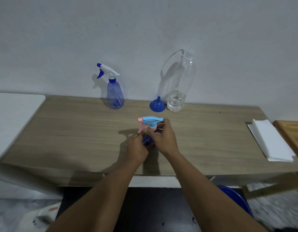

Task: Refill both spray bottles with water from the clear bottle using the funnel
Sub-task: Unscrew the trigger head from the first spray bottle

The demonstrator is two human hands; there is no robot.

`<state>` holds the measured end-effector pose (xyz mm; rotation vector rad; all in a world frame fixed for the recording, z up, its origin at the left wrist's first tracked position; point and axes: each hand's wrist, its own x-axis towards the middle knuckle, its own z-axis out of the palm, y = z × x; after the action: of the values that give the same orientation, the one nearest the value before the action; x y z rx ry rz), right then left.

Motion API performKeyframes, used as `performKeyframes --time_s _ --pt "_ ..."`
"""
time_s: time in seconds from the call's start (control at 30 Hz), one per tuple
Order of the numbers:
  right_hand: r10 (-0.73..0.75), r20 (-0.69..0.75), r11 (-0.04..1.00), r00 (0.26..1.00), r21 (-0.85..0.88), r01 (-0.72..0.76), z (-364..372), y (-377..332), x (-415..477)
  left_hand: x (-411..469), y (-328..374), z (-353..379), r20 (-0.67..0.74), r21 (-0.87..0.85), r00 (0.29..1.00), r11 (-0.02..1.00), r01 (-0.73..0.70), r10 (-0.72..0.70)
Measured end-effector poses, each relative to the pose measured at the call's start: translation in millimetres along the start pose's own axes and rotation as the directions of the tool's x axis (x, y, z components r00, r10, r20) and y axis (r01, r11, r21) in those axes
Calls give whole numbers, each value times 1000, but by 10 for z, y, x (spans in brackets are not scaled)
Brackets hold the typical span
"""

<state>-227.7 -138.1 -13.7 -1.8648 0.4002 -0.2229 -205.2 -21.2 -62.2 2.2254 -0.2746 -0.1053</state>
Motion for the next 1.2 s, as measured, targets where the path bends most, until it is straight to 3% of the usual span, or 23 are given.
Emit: performKeyframes --time_s 0.13,0.37,0.97,1.2 --pt "-8 27 1000 1000 15 7 24 40 -4 -11 -27 -23 19 -14 1000 1000 -1 1" --pt "-12 -2 1000 1000 11 12 7 44 -9 33 -25 -43 85 -182 996 982 42 -27" --pt "-48 39 997 998 -52 50 -5 41 -7 66 39 -150 133 -87 990 994 63 -51" --pt "-37 23 997 999 -60 39 31 9 -10 102 -6 -122 157 -141 987 988 68 -45"
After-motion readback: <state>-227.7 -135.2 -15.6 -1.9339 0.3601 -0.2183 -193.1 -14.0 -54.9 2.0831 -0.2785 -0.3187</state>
